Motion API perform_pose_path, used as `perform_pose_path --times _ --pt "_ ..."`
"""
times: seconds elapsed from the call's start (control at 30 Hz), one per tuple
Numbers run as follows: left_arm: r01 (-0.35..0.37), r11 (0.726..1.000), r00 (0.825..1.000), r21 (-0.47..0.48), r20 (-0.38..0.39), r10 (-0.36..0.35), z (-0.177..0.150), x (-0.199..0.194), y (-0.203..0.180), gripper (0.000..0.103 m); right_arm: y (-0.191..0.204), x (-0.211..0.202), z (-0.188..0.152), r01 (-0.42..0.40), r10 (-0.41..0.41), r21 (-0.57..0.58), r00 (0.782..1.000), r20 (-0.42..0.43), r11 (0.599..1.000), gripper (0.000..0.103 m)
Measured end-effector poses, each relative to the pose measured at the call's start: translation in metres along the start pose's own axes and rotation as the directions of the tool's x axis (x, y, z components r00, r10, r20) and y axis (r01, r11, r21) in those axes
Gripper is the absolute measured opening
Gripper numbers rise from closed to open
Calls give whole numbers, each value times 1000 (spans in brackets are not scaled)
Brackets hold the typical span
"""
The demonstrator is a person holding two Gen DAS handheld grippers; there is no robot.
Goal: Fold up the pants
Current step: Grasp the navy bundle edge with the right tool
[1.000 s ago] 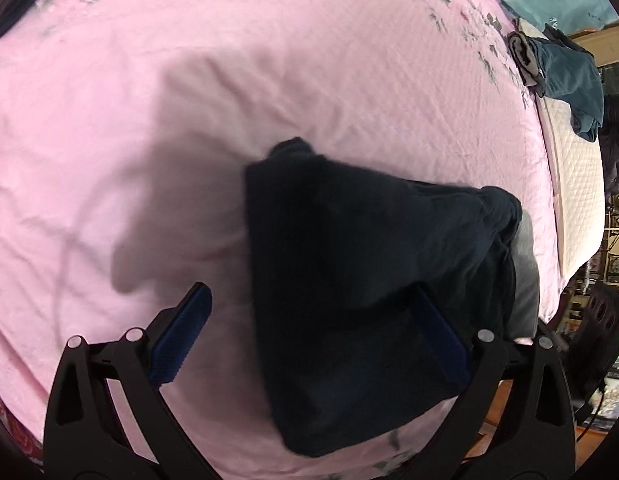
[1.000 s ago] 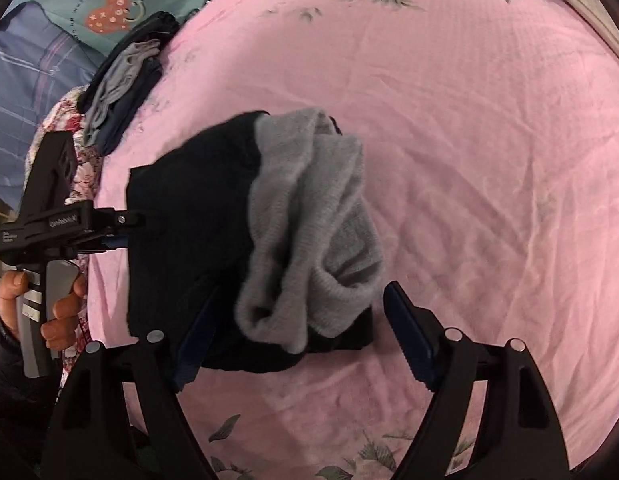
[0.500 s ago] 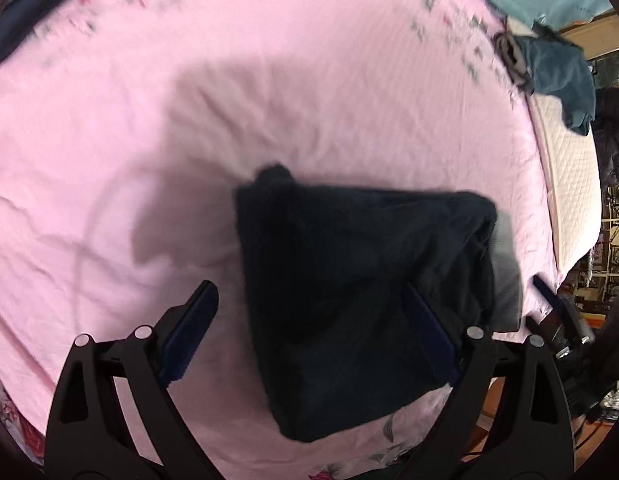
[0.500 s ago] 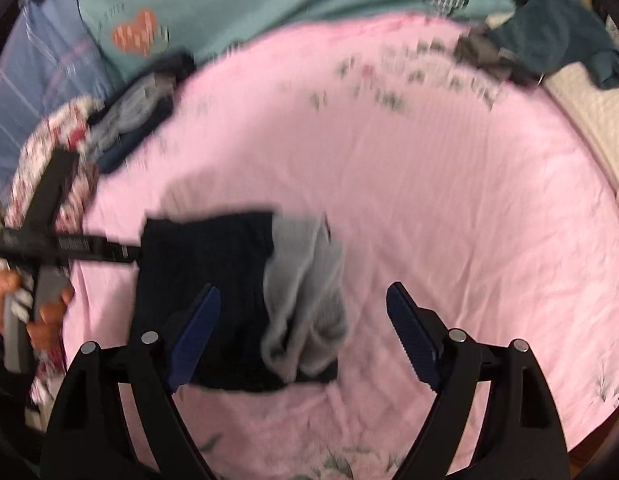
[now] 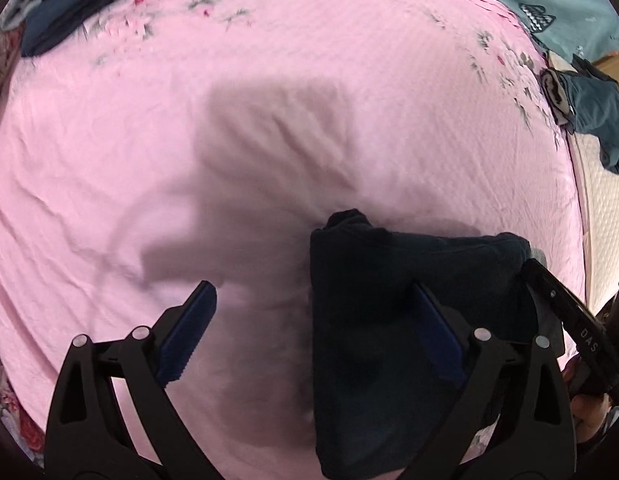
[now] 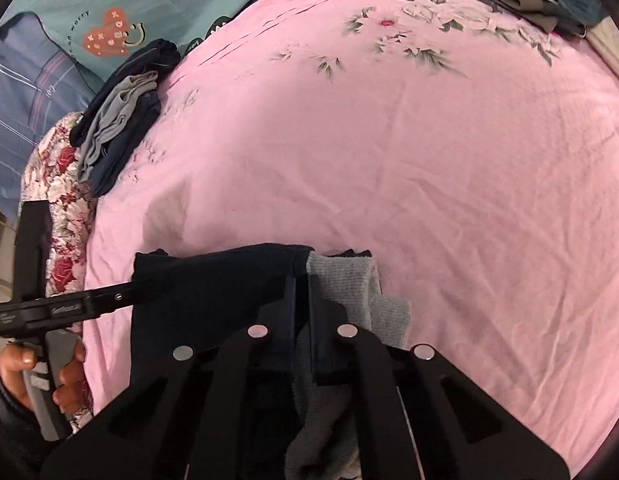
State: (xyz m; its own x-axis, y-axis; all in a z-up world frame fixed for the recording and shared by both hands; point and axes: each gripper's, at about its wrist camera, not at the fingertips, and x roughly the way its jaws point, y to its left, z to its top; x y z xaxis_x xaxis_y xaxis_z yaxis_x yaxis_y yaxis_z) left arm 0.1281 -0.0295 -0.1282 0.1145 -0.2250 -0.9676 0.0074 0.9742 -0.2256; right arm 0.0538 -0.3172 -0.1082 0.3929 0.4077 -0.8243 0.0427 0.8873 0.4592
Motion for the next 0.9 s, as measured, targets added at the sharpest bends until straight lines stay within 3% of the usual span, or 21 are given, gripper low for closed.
perform_pose_path --times 0.07,0.2,0.3,0.37,0.5,0.57,0.67,0.77,0.9 --pt "11 1000 1000 -13 -9 -11 1 3 4 101 1 -5 -1 3 -3 -4 1000 0 1000 4" --pt "31 999 999 -29 -17 -32 -1 -10 1 101 14 -25 -7 -28 28 -22 1000 13 999 15" --pt "44 999 999 -26 -1 -44 -13 -25 8 101 28 -47 -28 -117 118 -78 993 1 990 16" --pt "53 998 999 -25 -3 -53 -24 -32 12 101 35 -52 -44 -182 175 -106 982 -73 978 16" --pt "38 998 999 40 -21 -37 -55 -38 11 101 29 -40 -70 -110 88 -132 983 -160 985 16" --pt "27 995 999 92 -46 -22 -73 -39 12 101 8 -29 -75 -47 32 -76 980 -196 996 8" --pt "27 987 994 161 -113 -9 -100 -29 8 101 -6 -28 -74 -63 60 -6 978 -198 998 4" --pt "29 989 992 145 -123 -11 -112 -26 13 101 19 -40 -71 -49 30 -94 980 -196 994 11" --pt "63 995 990 73 -130 -53 -116 -35 30 101 60 -61 -61 -98 69 -225 989 -132 970 15"
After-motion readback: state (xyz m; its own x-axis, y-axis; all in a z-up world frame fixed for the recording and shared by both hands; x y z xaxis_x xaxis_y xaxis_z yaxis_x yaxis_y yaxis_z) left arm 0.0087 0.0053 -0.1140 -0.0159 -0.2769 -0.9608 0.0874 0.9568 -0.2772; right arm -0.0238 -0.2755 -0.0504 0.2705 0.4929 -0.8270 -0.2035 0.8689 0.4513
